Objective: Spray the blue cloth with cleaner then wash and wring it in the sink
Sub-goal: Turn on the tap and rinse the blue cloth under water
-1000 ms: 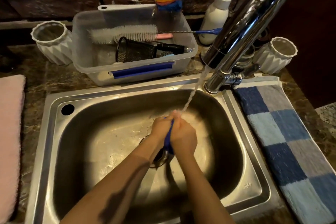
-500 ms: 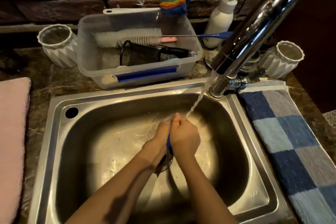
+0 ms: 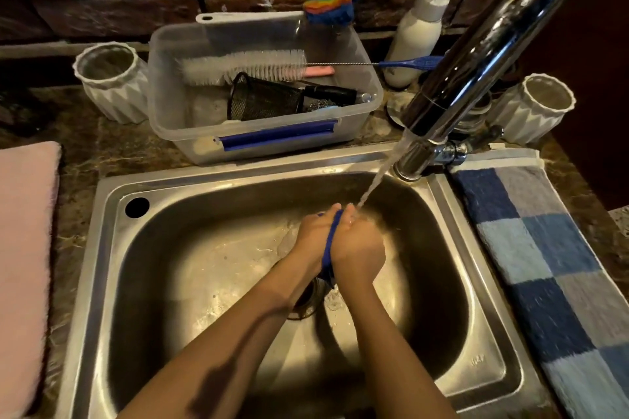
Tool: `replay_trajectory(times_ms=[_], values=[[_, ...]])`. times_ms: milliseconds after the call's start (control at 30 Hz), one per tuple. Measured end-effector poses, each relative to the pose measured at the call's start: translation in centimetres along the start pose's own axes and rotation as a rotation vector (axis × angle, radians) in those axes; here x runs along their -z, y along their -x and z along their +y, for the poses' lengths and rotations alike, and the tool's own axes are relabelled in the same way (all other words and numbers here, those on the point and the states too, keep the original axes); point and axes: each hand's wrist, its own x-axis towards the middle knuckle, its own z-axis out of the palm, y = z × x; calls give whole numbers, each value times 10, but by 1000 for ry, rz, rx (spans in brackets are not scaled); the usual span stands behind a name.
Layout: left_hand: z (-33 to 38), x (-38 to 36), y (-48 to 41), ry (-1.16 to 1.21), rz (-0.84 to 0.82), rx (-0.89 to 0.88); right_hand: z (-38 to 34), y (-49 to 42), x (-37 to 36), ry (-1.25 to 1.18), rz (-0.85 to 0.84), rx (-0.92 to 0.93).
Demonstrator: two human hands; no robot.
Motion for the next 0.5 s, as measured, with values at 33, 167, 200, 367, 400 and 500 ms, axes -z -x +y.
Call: replay_trajectory(times_ms=[33, 167, 200, 367, 400, 500], values=[[-3, 0, 0, -10, -9, 7, -2, -9, 2, 8, -1, -21], [-9, -1, 12, -148, 7, -19, 9, -43, 1, -118, -21, -99], [-10, 0, 13, -169, 17, -14, 11, -46, -2, -145, -40, -96], [-9, 15, 14, -64, -66, -53, 26, -52, -5, -216, -105, -43], [-9, 20, 12, -39, -126, -76, 31, -54, -3, -220, -112, -32], [-9, 29, 11, -20, -297, -114, 40, -51, 6, -364, -234, 54]])
